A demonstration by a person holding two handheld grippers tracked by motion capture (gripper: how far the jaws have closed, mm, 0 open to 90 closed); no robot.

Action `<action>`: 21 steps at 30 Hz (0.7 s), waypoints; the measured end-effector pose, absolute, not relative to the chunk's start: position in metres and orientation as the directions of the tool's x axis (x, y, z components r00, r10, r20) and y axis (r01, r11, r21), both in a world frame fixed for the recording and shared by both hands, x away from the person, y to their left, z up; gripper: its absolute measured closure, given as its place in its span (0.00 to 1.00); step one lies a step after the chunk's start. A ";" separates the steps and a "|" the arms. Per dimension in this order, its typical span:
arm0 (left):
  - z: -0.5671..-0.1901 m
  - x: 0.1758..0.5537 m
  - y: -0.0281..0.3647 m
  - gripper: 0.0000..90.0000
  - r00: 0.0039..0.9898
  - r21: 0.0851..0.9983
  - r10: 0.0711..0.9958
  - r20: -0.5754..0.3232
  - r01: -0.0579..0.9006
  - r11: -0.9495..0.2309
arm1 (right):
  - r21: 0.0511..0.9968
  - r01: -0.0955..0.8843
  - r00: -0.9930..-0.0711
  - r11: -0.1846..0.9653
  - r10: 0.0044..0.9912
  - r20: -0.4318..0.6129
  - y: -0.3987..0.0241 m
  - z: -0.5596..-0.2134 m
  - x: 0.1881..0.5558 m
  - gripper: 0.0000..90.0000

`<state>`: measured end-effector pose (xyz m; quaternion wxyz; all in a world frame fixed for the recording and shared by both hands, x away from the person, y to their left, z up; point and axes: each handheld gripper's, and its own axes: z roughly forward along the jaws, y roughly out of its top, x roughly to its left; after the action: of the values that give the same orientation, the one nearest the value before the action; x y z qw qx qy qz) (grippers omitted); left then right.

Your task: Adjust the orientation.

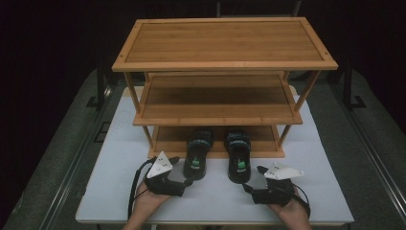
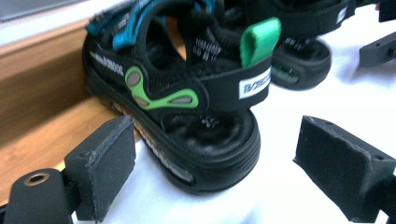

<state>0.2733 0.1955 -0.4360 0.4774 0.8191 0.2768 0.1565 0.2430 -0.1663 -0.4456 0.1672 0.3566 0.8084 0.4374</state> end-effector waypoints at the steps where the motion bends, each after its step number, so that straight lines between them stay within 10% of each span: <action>1: -0.436 0.273 0.196 0.13 0.798 0.869 0.603 -0.008 0.304 -0.391 | 0.826 0.430 -0.690 0.363 0.723 0.042 -0.166 -0.446 0.243 0.21; 21: -0.449 0.288 0.185 0.25 0.805 0.801 0.593 -0.015 0.365 -0.475 | 0.754 0.486 -0.682 0.443 0.732 0.009 -0.144 -0.455 0.260 0.23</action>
<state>0.2878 0.1848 -0.4493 0.4275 0.8484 0.2822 0.1332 0.2597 -0.1445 -0.4548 0.1612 0.3650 0.8339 0.3813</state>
